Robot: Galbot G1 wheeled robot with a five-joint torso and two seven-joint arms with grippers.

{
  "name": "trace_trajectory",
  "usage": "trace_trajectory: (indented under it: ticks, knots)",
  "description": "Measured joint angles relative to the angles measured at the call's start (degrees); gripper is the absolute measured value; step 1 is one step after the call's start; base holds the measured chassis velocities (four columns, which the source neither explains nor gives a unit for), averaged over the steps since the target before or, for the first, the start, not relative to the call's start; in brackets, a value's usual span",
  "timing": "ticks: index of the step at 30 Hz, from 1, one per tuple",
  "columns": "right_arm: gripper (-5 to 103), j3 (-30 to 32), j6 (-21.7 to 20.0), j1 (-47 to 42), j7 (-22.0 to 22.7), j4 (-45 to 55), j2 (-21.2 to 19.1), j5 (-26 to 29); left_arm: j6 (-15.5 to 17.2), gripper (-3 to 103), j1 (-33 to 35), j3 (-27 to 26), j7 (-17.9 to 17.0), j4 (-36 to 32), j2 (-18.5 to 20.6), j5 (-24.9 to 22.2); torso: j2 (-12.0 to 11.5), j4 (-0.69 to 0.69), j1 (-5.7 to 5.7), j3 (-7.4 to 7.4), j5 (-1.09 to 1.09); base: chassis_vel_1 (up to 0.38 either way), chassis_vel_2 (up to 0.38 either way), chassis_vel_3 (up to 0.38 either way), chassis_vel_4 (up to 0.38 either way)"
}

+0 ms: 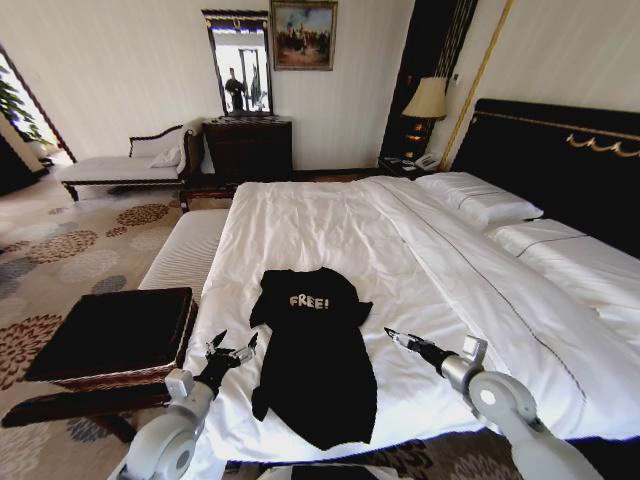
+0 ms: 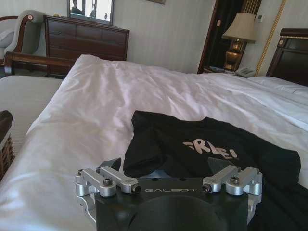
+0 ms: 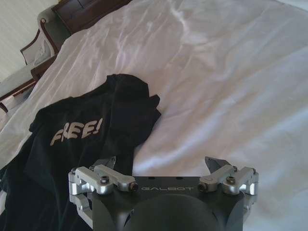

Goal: Fold the clothes on the bed and place them into the basket.

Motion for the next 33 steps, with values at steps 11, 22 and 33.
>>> trace_trajectory:
  ticks: [11,22,33]
  knots:
    - [100,1.2,-0.25,-6.88,-2.08,3.2,1.85,-3.09,-0.84,100,5.16,-0.66,-0.41,-2.15,-1.09,2.14,-0.01,-0.01,0.0,0.0,0.01,0.0,0.0,0.0,0.0]
    - [100,-1.1,-0.4,-11.46,-6.09,2.31,-1.72,-5.36,-0.83,100,10.43,1.19,-3.01,-1.79,-3.75,5.24,0.0,-0.01,0.0,0.0,0.0,0.0,0.0,0.0,0.0]
    - [100,-2.34,-3.35,-14.98,-7.61,0.2,-5.67,0.41,-0.65,100,12.47,-0.84,-5.21,-1.14,-3.65,1.24,0.0,-0.01,0.0,0.0,0.0,0.0,0.0,0.0,0.0]
